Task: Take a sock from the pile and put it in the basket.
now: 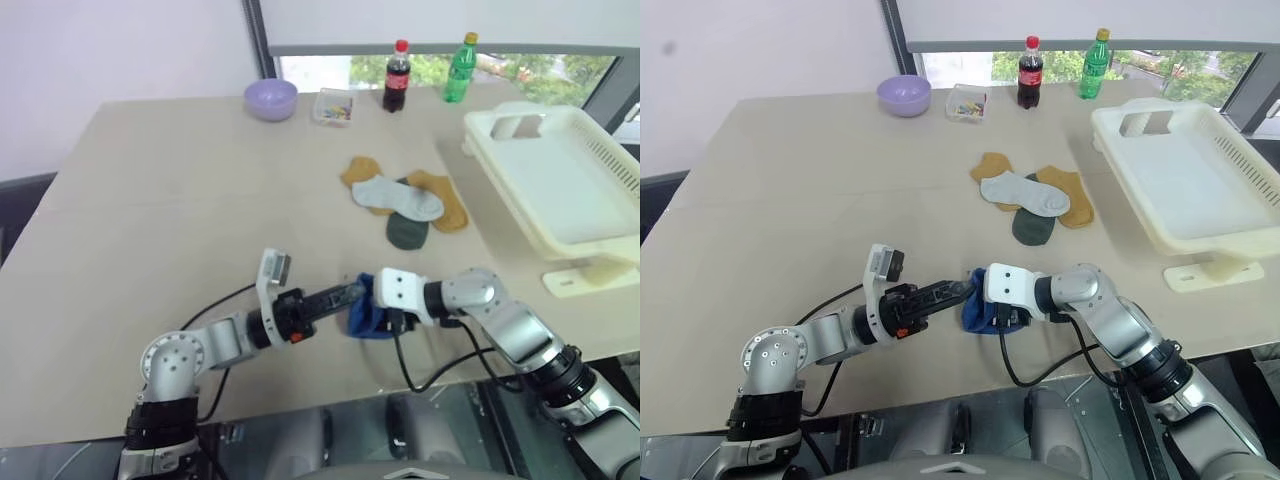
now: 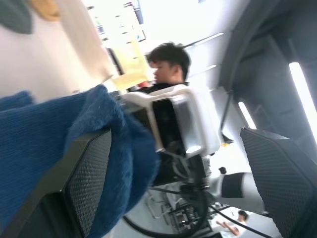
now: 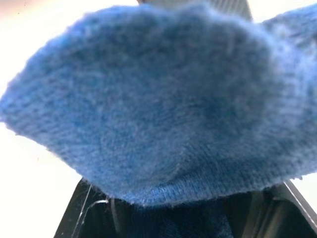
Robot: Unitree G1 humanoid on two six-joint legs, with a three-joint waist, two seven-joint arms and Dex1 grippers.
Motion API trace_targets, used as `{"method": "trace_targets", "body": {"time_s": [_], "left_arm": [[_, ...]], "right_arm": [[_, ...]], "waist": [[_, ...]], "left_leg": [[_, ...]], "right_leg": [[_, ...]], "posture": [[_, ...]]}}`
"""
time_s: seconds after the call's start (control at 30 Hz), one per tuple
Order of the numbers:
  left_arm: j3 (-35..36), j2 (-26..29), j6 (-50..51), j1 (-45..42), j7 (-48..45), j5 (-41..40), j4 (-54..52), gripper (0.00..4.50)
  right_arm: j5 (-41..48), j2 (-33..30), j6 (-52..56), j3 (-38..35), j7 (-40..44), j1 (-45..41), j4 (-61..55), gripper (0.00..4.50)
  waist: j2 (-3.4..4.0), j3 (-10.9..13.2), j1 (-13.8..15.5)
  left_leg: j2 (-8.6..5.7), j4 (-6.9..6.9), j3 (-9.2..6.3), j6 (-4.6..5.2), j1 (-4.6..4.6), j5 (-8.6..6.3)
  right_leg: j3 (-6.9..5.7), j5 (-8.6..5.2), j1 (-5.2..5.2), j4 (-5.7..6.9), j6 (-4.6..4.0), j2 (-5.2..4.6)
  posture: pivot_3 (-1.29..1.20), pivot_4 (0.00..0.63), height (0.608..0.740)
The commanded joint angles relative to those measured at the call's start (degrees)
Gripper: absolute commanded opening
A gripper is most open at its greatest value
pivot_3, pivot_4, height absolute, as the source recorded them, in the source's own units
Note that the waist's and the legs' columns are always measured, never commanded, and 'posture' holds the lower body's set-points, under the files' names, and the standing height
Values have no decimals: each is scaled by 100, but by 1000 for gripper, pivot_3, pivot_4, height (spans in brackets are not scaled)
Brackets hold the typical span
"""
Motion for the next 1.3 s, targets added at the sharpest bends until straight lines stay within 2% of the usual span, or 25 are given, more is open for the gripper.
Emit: {"method": "trace_targets", "body": {"time_s": [0.03, 0.23, 0.33, 0.4, 0.43, 0.57, 0.93, 1.07, 1.3], "left_arm": [[-105, 18, -60, -46, -144, -104, -161, 4448], [-380, -13, -54, -152, -182, 106, 6, 4448], [-451, -4, -78, -175, -250, 194, 44, 4500], [-460, -10, -100, -220, -297, 216, 95, 4500], [-466, -27, -112, -262, -317, 239, 142, 4500], [-513, -63, -144, -324, -391, 339, 228, 4500], [-748, -170, -89, -479, -614, 540, 384, 4500], [-806, -160, -102, -519, -704, 615, 429, 4500], [-832, -122, -55, -699, -842, 667, 503, 4500]], "right_arm": [[-298, -158, 310, 138, -86, 120, 170, 2532], [-206, -81, 506, 44, -158, 8, -27, 2532], [-45, -77, 672, -93, -131, -13, -187, 3301], [-7, -201, 746, -136, -87, 51, -339, 4221], [-2, -261, 766, -190, -103, 83, -409, 4476], [115, -437, 927, -348, -82, 178, -711, 4476], [467, -1275, 1424, -924, -26, 499, -1627, 4476], [587, -1228, 1501, -922, -119, 643, -1726, 4476], [597, -615, 1388, -602, -358, 399, -1349, 4476]], "waist": [[0, 0, 9], [-3, 2, 14], [-3, 4, 16], [-3, 10, 25], [-3, 12, 31], [-4, 15, 56], [-12, 31, 116], [-12, 31, 124], [-12, 33, 107]], "left_leg": [[-1, 0, 0, 0, -2, 0], [-12, 1, 0, 0, -5, 0], [-15, 1, 0, 0, -9, 0], [-16, 1, -2, 0, -17, 0], [-17, 1, -2, 0, -24, 0], [-32, 3, -8, 0, -75, 2], [-54, 5, -20, 4, -98, 0], [-54, 5, -24, 3, -98, 0], [-51, 10, -27, 2, -96, 1]], "right_leg": [[0, 0, 0, -2, 0, -1], [1, 0, 0, -4, 0, -10], [1, 0, -4, -3, 1, -10], [0, 0, -11, -3, 0, -9], [0, 0, -17, -3, 0, -10], [-2, 2, -53, -7, -1, -20], [-20, -1, -52, -32, 6, -46], [-25, -1, -51, -30, 7, -41], [-26, -1, -52, -22, 6, -27]], "posture": [[0, 150, 735], [0, 150, 735], [0, 150, 735], [0, 150, 735], [0, 150, 735], [0, 150, 735], [0, 150, 735], [0, 150, 735], [0, 150, 735]]}}
